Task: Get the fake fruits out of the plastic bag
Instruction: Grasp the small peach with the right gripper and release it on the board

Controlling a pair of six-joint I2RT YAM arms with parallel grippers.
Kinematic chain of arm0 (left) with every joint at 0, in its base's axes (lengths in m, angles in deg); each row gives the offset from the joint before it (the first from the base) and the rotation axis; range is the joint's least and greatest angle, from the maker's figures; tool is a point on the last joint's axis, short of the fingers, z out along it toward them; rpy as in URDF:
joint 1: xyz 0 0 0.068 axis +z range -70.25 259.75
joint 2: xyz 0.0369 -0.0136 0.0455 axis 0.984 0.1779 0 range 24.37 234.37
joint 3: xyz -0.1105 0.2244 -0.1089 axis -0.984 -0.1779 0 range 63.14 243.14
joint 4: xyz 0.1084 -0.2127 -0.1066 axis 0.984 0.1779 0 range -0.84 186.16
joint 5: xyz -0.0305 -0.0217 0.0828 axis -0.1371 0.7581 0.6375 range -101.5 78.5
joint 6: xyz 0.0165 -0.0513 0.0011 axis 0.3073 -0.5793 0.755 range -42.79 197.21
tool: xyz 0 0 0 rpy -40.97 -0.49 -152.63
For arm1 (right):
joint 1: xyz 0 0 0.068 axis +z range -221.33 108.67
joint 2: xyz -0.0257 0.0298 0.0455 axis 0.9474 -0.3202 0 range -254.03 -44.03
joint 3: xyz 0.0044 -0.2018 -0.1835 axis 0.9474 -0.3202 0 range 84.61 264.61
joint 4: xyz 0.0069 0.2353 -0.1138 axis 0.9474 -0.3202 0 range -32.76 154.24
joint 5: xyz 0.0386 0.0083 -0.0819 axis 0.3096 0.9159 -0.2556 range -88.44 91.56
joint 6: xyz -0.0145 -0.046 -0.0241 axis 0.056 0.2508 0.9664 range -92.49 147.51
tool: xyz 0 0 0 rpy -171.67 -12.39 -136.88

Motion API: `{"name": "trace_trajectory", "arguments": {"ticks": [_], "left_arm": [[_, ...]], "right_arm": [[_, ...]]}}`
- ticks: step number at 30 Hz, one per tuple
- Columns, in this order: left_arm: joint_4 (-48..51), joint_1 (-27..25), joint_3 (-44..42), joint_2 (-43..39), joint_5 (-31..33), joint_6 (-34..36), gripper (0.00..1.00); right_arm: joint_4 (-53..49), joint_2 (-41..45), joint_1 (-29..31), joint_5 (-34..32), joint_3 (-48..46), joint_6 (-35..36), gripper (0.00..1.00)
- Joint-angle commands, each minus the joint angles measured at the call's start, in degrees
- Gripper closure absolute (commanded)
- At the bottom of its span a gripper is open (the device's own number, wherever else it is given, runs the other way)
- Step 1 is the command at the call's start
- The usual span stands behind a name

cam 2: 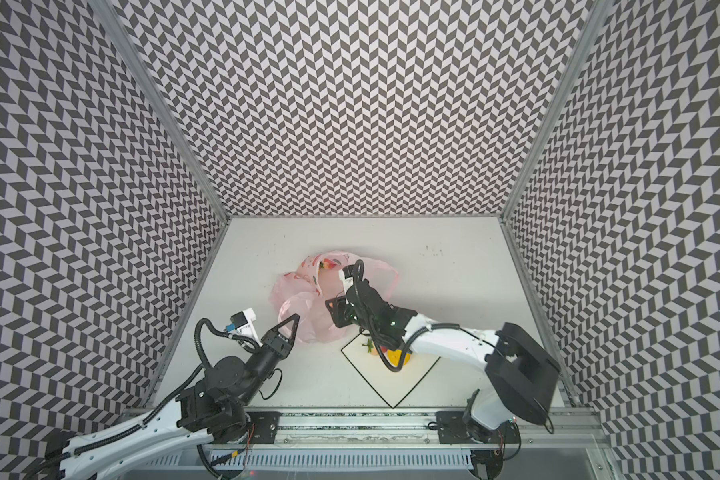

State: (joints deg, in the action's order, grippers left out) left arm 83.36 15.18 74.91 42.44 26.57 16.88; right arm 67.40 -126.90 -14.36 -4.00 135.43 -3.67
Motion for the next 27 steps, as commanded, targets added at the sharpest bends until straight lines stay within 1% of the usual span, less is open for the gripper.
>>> {"name": "trace_trajectory", "arguments": {"ticks": [1, 4, 7, 9, 12, 14, 17, 21, 23, 27], "left_arm": [[-1.2, 0.1, -1.0, -0.9, 1.6, -0.7, 1.00], [-1.0, 0.0, -1.4, -1.6, 1.7, -0.7, 1.00], [-1.1, 0.1, -1.9, -2.3, 1.9, -1.0, 1.00], [-1.2, 0.0, -2.1, -2.6, 1.9, -0.8, 1.00], [-1.1, 0.1, -2.2, -2.8, 1.8, -0.7, 1.00], [-1.1, 0.0, -2.4, -3.0, 1.7, -0.8, 1.00], [-1.0, 0.1, -2.5, -3.2, 1.8, -0.7, 1.00], [-0.5, 0.1, -2.4, -3.7, 1.8, -0.7, 1.00], [-0.4, 0.0, -2.3, -3.9, 1.8, -0.8, 1.00], [0.2, 0.0, -1.8, -3.9, 1.8, -0.7, 1.00]], "right_arm": [[-7.8, 6.8, 2.9, -5.1, -3.8, 0.0, 0.56], [-15.5, 13.3, 6.5, -8.6, -7.5, -3.3, 0.55], [-23.2, 18.3, 11.1, -11.6, -10.1, -8.3, 0.55], [-28.5, 20.0, 14.4, -14.5, -11.1, -12.0, 0.54], [-34.4, 20.0, 18.3, -17.2, -12.7, -18.1, 0.53], [-34.9, 20.0, 19.8, -16.8, -15.0, -21.1, 0.53], [-33.0, 19.9, 20.5, -15.8, -18.4, -23.9, 0.52], [-31.6, 18.5, 20.5, -18.7, -19.5, -26.6, 0.52], [-31.2, 17.0, 20.4, -19.5, -18.8, -26.7, 0.52], [-31.1, 15.4, 20.4, -18.6, -17.3, -25.4, 0.52]]}}
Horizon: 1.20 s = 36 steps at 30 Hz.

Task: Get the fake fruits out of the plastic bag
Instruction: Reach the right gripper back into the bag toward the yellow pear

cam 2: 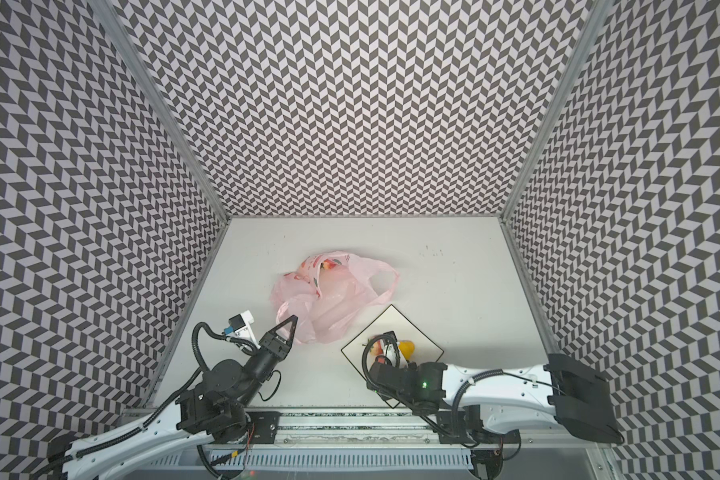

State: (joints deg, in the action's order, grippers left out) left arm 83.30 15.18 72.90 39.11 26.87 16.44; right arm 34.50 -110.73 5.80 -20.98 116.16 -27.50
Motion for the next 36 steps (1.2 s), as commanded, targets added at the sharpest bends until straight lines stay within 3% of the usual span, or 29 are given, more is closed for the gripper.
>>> {"name": "trace_trajectory", "arguments": {"ticks": [1, 8, 11, 14, 19, 25, 31, 36], "left_arm": [[0.3, 0.1, 0.3, -0.5, 1.4, -0.2, 1.00], [0.3, 0.1, 0.3, -0.3, 1.4, -0.2, 1.00], [0.2, 0.0, 0.1, -0.5, 1.4, -0.2, 1.00], [0.3, 0.1, 0.1, -1.0, 1.2, -0.1, 1.00], [3.8, 0.0, 1.6, -2.9, 0.9, 0.1, 1.00], [7.8, 0.1, 1.2, -6.4, 0.8, -2.3, 1.00], [9.4, 0.1, 2.7, -6.1, 1.9, -2.1, 1.00], [9.4, 0.0, 4.4, -5.8, 1.3, 0.5, 1.00]], "right_arm": [[1.7, -0.8, 0.3, -1.7, 2.2, -1.3, 0.52], [0.0, 3.5, 0.3, -2.4, 8.2, 3.9, 0.48], [6.4, 5.9, -0.2, -4.5, 10.6, 10.3, 0.46], [14.7, 4.2, -5.8, -1.0, 13.0, 17.1, 0.46], [30.2, -3.8, -15.4, 6.6, 14.8, 17.9, 0.46], [43.7, -19.3, -18.4, 8.6, 19.3, 12.9, 0.42], [49.0, -35.3, -21.6, 10.2, 28.0, 5.3, 0.40], [48.0, -47.3, -24.5, 17.2, 38.8, 4.0, 0.39]]}}
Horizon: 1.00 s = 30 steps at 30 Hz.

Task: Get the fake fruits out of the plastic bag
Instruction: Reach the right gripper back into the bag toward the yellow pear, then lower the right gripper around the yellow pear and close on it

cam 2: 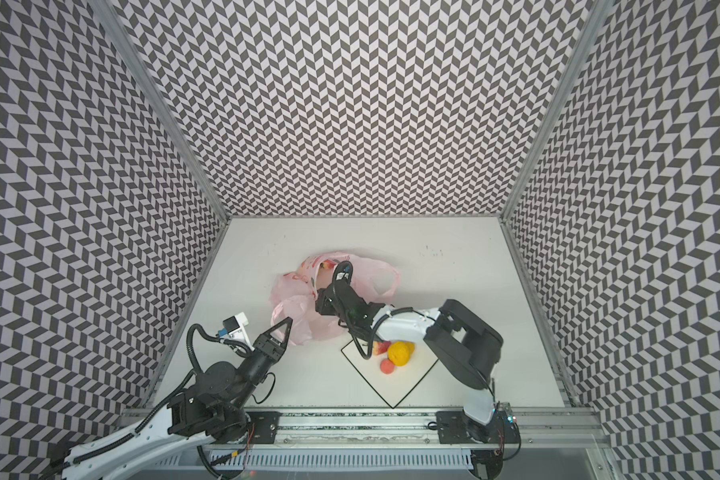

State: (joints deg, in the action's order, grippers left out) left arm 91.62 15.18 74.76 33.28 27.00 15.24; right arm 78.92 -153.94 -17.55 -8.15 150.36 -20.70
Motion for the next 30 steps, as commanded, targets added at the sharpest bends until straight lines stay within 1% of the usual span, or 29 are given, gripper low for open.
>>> {"name": "trace_trajectory", "arguments": {"ticks": [1, 5, 13, 17, 25, 30], "left_arm": [[1.1, 0.1, 2.9, 0.1, 1.1, 2.3, 1.00], [0.2, 0.1, 4.5, 0.7, -0.5, 5.6, 1.00], [-2.0, 0.1, 7.4, 3.6, -4.3, 11.7, 0.98], [-3.8, 0.0, 8.7, 5.3, -6.9, 14.9, 0.97], [-6.1, 0.1, 9.9, 8.2, -12.5, 18.0, 0.96], [-8.1, 0.1, 9.9, 9.4, -15.4, 18.8, 0.96]], "right_arm": [[3.8, -5.7, -1.5, 4.7, 5.9, -3.4, 0.39], [6.7, -11.1, -2.9, 6.4, 9.9, -5.6, 0.36], [6.1, -19.9, -4.0, 8.6, 19.9, -9.1, 0.24], [6.8, -23.5, -4.1, 9.5, 23.3, -11.3, 0.21], [6.7, -29.3, -4.7, 6.6, 29.9, -12.8, 0.14], [2.2, -33.1, -4.7, 4.6, 37.0, -12.7, 0.15]]}}
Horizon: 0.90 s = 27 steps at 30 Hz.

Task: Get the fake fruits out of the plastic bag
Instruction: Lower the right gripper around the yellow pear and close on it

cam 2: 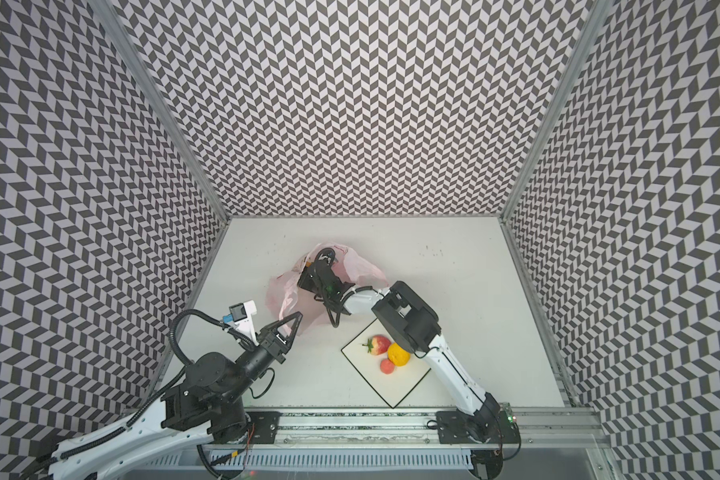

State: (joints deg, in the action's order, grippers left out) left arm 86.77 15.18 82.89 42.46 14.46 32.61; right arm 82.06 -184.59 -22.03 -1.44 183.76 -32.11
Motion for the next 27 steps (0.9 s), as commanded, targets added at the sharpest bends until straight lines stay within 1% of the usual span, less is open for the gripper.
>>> {"name": "trace_trajectory", "arguments": {"ticks": [1, 9, 13, 16, 18, 20, 24, 27], "left_arm": [[-3.6, 0.1, 1.8, 0.4, -3.2, 1.6, 0.96], [-5.1, 0.1, 1.2, 0.2, -4.8, 1.9, 0.96], [-4.7, 0.1, 0.7, -1.0, -4.1, 1.4, 0.96], [-2.6, 0.1, -0.4, -2.8, -1.2, -0.7, 0.97], [1.1, 0.1, -1.6, -4.7, 3.7, -4.6, 0.98], [5.1, 0.1, -3.7, -7.8, 8.4, -10.4, 1.00], [5.8, 0.1, -7.7, -13.7, 11.0, -14.1, 1.00], [6.9, 0.1, -8.0, -14.7, 11.9, -14.6, 1.00]], "right_arm": [[-1.7, -3.1, -0.3, -2.2, 4.5, -1.5, 0.16], [-7.6, -8.3, -0.3, -1.9, 11.1, -1.6, 0.27], [-8.9, -8.7, -0.4, -2.0, 12.3, -0.2, 0.39], [-8.1, -6.6, -0.5, -2.4, 10.6, 1.3, 0.47], [-7.8, -4.9, -0.5, -2.6, 9.7, 2.6, 0.51], [-7.7, -2.9, -0.5, -2.6, 8.6, 4.1, 0.53], [-5.2, 3.1, -0.6, -2.3, 2.8, 6.7, 0.57], [-3.2, 8.4, -0.6, -1.4, -2.8, 8.6, 0.58]]}}
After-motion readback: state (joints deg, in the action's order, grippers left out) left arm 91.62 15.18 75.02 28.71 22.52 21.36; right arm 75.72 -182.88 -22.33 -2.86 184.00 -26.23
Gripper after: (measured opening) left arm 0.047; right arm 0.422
